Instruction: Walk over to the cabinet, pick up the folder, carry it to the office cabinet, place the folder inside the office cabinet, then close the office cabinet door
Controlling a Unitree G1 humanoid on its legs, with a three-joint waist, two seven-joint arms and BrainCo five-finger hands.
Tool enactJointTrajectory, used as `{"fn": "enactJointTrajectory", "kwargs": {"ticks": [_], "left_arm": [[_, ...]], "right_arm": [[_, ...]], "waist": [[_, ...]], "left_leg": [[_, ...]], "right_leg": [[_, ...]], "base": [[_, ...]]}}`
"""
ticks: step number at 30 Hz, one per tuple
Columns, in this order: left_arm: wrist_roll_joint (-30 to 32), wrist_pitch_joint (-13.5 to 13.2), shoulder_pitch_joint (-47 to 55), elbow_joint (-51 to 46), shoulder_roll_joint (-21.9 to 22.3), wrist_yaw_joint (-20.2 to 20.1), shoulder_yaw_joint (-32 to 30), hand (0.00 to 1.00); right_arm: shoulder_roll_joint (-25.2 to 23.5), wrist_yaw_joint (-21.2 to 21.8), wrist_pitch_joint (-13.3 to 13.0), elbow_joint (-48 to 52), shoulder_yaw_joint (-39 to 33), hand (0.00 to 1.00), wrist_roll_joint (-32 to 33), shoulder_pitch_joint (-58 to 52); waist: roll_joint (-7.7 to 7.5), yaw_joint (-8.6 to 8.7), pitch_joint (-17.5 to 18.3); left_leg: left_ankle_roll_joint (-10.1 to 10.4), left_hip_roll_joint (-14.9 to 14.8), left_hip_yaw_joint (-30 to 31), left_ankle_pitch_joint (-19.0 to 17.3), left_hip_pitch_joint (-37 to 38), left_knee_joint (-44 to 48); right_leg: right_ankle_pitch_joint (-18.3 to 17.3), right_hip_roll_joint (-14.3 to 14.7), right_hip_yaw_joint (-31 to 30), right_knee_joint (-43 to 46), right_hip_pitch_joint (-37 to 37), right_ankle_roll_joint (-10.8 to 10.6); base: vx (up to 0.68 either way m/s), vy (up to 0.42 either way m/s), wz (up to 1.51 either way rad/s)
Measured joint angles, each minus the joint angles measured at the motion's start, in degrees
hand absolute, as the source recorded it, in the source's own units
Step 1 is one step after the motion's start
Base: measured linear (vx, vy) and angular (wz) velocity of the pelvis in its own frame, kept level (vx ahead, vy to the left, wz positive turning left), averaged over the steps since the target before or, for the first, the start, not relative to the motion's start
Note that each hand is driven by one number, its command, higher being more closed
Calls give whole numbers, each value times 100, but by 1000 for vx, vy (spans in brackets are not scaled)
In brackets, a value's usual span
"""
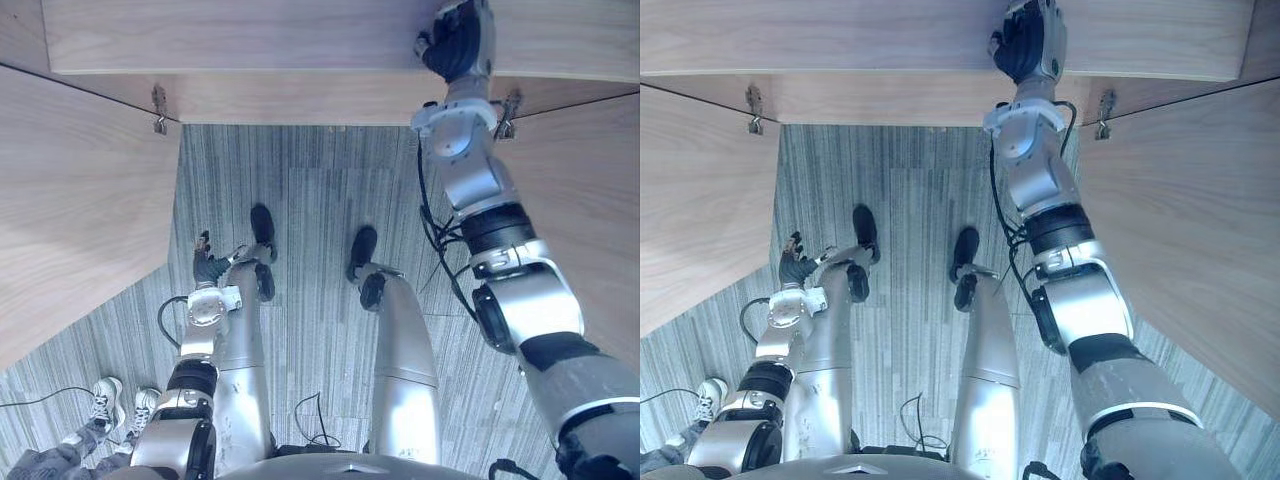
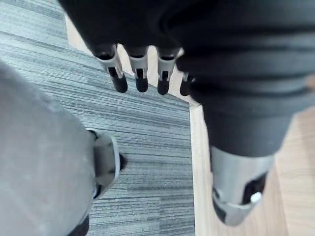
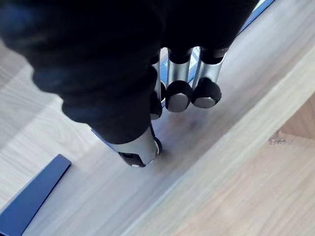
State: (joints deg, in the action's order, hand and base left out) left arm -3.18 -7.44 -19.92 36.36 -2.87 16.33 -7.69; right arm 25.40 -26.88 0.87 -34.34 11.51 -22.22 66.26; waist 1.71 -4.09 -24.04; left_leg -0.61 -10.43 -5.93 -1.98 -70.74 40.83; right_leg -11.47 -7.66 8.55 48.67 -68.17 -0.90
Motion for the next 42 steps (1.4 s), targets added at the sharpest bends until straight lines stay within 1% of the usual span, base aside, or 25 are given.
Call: {"fn": "enactJointTrajectory", "kwargs": {"ticks": [3, 6, 9, 10, 12, 13, 15, 16, 19, 24, 26, 29, 31, 32, 34, 35, 37, 39, 40, 41, 42], "left_arm": [[-10, -59, 0, -137, -76, 48, 2, 0], [-29, -117, 0, -177, -149, 55, 0, 0], [-116, -127, 29, -147, -167, 76, -6, 0], [-121, -146, 31, -158, -162, 74, 1, 0], [-128, -198, 31, -175, -162, 73, 0, 0], [-136, -248, 31, -196, -164, 69, 5, 0], [-171, -255, 31, -193, -164, 70, 7, 0], [-177, -256, 33, -194, -164, 69, 9, 0], [-228, -294, 36, -228, -167, 68, 19, 0], [-349, -292, 124, -403, -173, 62, 34, 0], [-353, -292, 128, -420, -172, 53, 34, 0], [-353, -289, 128, -429, -172, 52, 31, 0], [-351, -261, 129, -429, -185, 48, -20, 0], [-350, -248, 129, -426, -191, 48, -27, 0], [-341, -164, 140, -411, -208, 43, -101, 0], [-334, -130, 142, -398, -209, 38, -115, 0], [-254, -6, 170, -364, -205, 6, -124, 0], [-215, 29, 227, -359, -189, -44, -126, 0], [-158, 62, 267, -364, -158, -49, -129, 0], [-99, 88, 314, -357, -133, -52, -126, 0], [-77, 125, 358, -345, -67, -53, -127, 0]], "right_arm": [[225, 0, -12, -312, 133, 100, 68, 432], [397, 0, -67, -531, 197, 100, 231, 803], [589, -4, -84, -742, 341, 100, 297, 1047], [646, 5, -87, -779, 410, 100, 437, 1140], [670, 9, -110, -851, 414, 100, 510, 1266], [697, 9, -167, -942, 420, 100, 658, 1384], [712, 17, -214, -951, 421, 100, 782, 1390], [717, 16, -240, -953, 422, 100, 957, 1391], [730, 16, -246, -963, 421, 100, 1242, 1405], [749, 12, -381, -958, 379, 100, 1810, 1415], [747, 13, -442, -952, 317, 100, 2022, 1406], [706, 10, -443, -852, 2, 100, 2372, 1227], [642, -5, -439, -253, -329, 100, 2528, 737], [634, -11, -439, -97, -382, 100, 2530, 599], [492, -114, -439, 696, -623, 100, 2527, 29], [443, -144, -440, 925, -674, 100, 2523, -91], [264, -249, -448, 1824, -782, 100, 2422, -590], [90, -254, -453, 2354, -777, 100, 2389, -925], [-24, -259, -455, 2684, -777, 100, 2246, -1150], [-188, -262, -466, 3130, -757, 100, 2114, -1488], [-322, -262, -478, 3395, -733, 100, 1943, -1725]], "waist": [[-38, -19, -21], [-41, -37, -83], [-64, -49, -122], [-64, -53, -122], [-64, -54, -121], [-64, -53, -122], [-65, -55, -122], [-65, -57, -122], [-65, -65, -121], [-65, -67, -121], [-65, -62, -121], [-68, -88, -120], [-69, -79, -119], [-69, -72, -119], [-72, -28, -117], [-72, -14, -117], [-73, 33, -117], [-75, 102, -116], [-105, 123, -100], [-186, 127, -84], [-212, 133, -75]], "left_leg": [[25, 4, 40, 18, -172, 14], [-1, 6, 96, 43, -300, 80], [5, 56, 128, 39, -338, 88], [5, 77, 125, 39, -359, 89], [5, 81, 128, 38, -409, 97], [5, 85, 129, 38, -447, 106], [4, 87, 126, 33, -451, 117], [6, 87, 126, 21, -455, 147], [4, 84, 143, -32, -509, 295], [31, 75, 148, -93, -584, 430], [13, 63, 143, -114, -593, 509], [-23, 12, 130, -217, -593, 757], [-26, -50, 134, -340, -586, 969], [-28, -59, 137, -374, -576, 1030], [-36, -109, 135, -507, -479, 1240], [-38, -116, 124, -532, -441, 1268], [-36, -136, 77, -578, -241, 1294], [12, -137, 69, -617, -62, 1277], [15, -139, 33, -628, 65, 1253], [18, -144, -50, -632, 277, 1173], [36, -148, -63, -644, 428, 1117]], "right_leg": [[-2, -10, 36, 33, -151, 2], [-21, -19, 81, 76, -224, -13], [-70, -80, 115, 142, -256, -21], [-87, -106, 111, 167, -285, -32], [-90, -110, 114, 168, -329, -36], [-93, -116, 115, 172, -363, -39], [-93, -119, 112, 175, -366, -41], [-102, -122, 108, 201, -368, -45], [-171, -138, 97, 344, -415, -32], [-202, -143, 73, 468, -488, -30], [-206, -140, 57, 502, -498, -34], [-226, -115, -2, 664, -487, -20], [-280, -82, -31, 794, -448, -24], [-303, -80, -39, 843, -432, -20], [-384, -53, -89, 994, -335, -36], [-414, -43, -118, 1018, -302, -58], [-447, -25, -180, 1041, -145, -82], [-466, -23, -184, 1024, 25, -75], [-473, -19, -214, 1016, 121, -71], [-475, -9, -279, 977, 255, -72], [-474, 3, -284, 912, 398, -71]], "base": [[-14, -22, 3], [-1, -6, 2], [0, -21, 11], [-1, -18, 11], [-2, -7, 2], [0, 0, 0], [0, 0, 0], [0, 0, 0], [-13, -9, 1], [-36, -14, 0], [-30, -6, -5], [-25, -4, -10], [-33, 1, -14], [-35, 2, -8], [-24, 1, -9], [-34, -1, -11], [-48, -5, -7], [-17, -5, -1], [-34, -36, -4], [-37, -53, -8], [-23, -60, -8]]}}
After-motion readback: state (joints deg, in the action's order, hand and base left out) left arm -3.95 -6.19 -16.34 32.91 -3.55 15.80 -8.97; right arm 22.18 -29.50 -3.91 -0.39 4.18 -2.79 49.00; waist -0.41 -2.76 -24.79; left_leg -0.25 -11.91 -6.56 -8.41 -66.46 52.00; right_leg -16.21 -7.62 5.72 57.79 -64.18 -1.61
